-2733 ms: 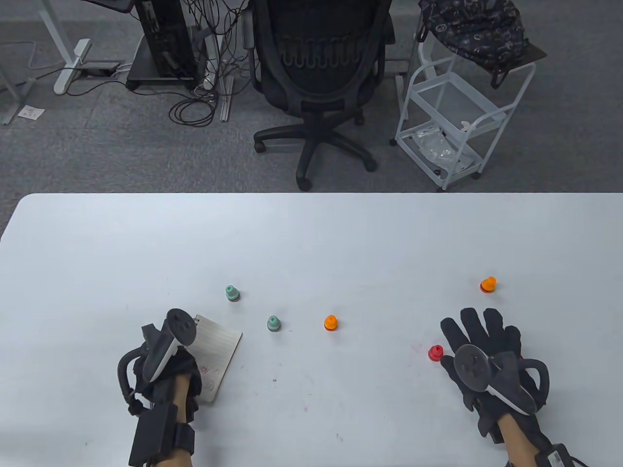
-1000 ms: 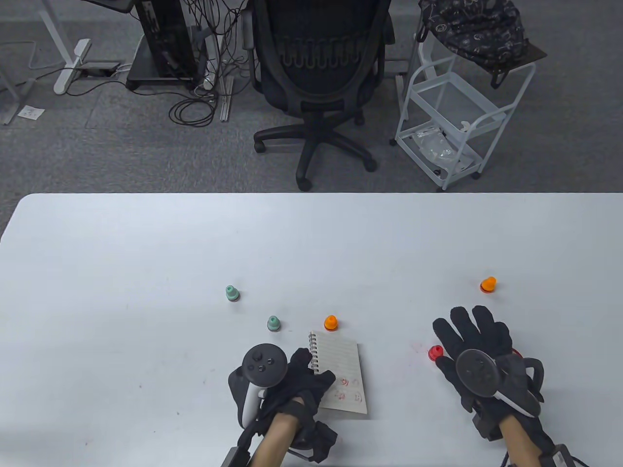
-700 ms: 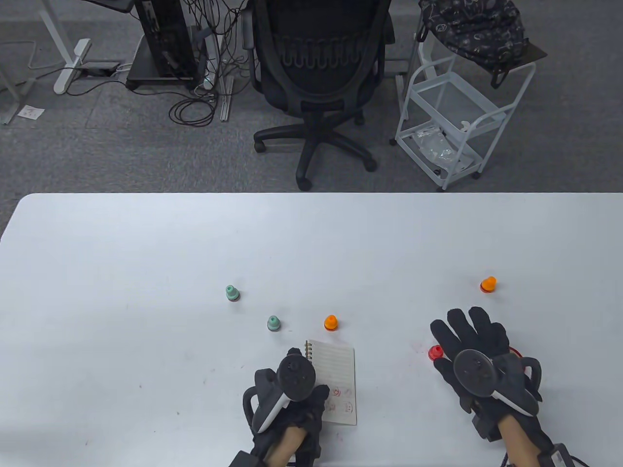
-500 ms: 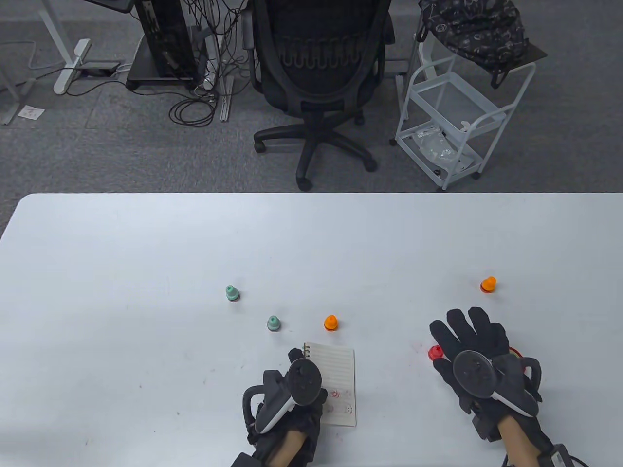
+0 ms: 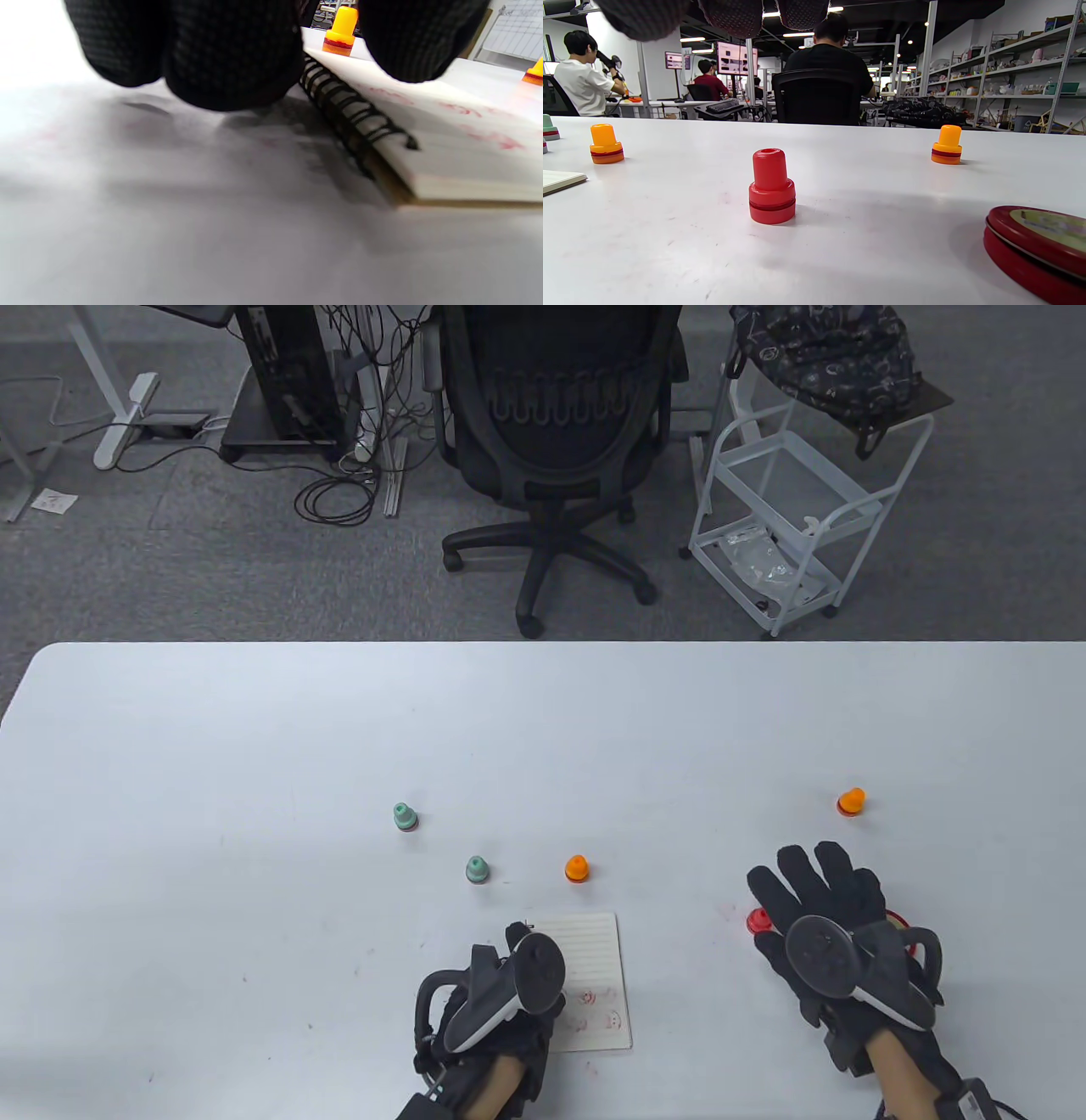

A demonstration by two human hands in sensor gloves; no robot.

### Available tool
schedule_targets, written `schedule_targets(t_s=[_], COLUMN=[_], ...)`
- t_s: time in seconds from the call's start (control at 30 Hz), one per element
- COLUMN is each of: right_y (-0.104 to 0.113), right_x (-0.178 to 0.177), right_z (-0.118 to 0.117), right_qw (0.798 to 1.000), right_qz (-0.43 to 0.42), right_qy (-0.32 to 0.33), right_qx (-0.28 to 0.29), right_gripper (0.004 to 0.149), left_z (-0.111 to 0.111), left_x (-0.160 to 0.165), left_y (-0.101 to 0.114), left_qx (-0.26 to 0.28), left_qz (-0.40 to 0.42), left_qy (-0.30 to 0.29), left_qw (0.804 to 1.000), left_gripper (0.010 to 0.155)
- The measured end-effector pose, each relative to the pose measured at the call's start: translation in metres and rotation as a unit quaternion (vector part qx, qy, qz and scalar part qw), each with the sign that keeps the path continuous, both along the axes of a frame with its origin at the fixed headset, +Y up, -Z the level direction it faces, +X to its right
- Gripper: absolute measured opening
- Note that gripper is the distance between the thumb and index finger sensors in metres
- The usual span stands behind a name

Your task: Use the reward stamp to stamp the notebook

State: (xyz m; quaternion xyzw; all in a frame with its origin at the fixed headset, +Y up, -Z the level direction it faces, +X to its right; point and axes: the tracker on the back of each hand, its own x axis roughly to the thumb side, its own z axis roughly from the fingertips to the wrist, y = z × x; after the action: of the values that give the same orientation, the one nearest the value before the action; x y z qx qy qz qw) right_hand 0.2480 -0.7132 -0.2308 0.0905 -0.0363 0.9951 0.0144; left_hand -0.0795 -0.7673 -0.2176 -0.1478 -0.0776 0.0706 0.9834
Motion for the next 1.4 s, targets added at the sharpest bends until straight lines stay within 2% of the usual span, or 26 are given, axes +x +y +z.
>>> schedule_targets(t_s=[0.17, 0.63, 0.67, 0.77, 0.83, 0.9, 0.97, 1.03, 1.2, 1.33, 1.4], right_y=[0.0, 0.002, 0.002, 0.003, 0.004, 0.005, 0.005, 0.006, 0.006, 0.005, 0.004], right_x=[0.0, -0.001, -0.001, 0.0, 0.0, 0.0, 0.0, 0.0, 0.0, 0.0, 0.001], right_z=[0.0, 0.001, 0.0, 0.001, 0.001, 0.002, 0.002, 0.002, 0.002, 0.001, 0.001], right_qw=[1.0, 1.0, 1.0, 1.0, 1.0, 1.0, 1.0, 1.0, 1.0, 1.0, 0.999], right_qz=[0.003, 0.006, 0.005, 0.005, 0.004, 0.003, 0.004, 0.006, 0.009, 0.018, 0.025], right_qy=[-0.001, -0.001, -0.001, -0.003, -0.004, -0.004, -0.005, -0.006, -0.01, -0.015, -0.019], right_qx=[-0.002, -0.005, -0.004, -0.001, 0.003, 0.006, 0.007, 0.008, 0.01, 0.005, 0.004], right_gripper=[0.067, 0.068, 0.068, 0.068, 0.068, 0.068, 0.067, 0.068, 0.068, 0.068, 0.068], left_z=[0.0, 0.001, 0.002, 0.003, 0.005, 0.006, 0.005, 0.005, 0.001, -0.003, -0.003], left_x=[0.002, 0.001, -0.001, -0.013, -0.025, -0.034, -0.04, -0.05, -0.073, -0.094, -0.105], left_y=[0.0, 0.004, 0.006, 0.027, 0.045, 0.056, 0.063, 0.069, 0.072, 0.063, 0.047], left_qx=[0.01, 0.004, 0.011, 0.099, 0.159, 0.186, 0.191, 0.196, 0.21, 0.22, 0.229], left_qz=[-0.048, -0.043, -0.037, 0.025, 0.069, 0.076, 0.048, -0.015, -0.109, -0.158, -0.149], left_qy=[-0.014, -0.021, -0.025, -0.014, -0.003, -0.01, -0.032, -0.055, -0.073, -0.07, -0.064], left_qw=[0.999, 0.999, 0.999, 0.995, 0.985, 0.979, 0.98, 0.979, 0.969, 0.96, 0.96], left_gripper=[0.088, 0.085, 0.084, 0.082, 0.081, 0.08, 0.081, 0.082, 0.084, 0.085, 0.085])
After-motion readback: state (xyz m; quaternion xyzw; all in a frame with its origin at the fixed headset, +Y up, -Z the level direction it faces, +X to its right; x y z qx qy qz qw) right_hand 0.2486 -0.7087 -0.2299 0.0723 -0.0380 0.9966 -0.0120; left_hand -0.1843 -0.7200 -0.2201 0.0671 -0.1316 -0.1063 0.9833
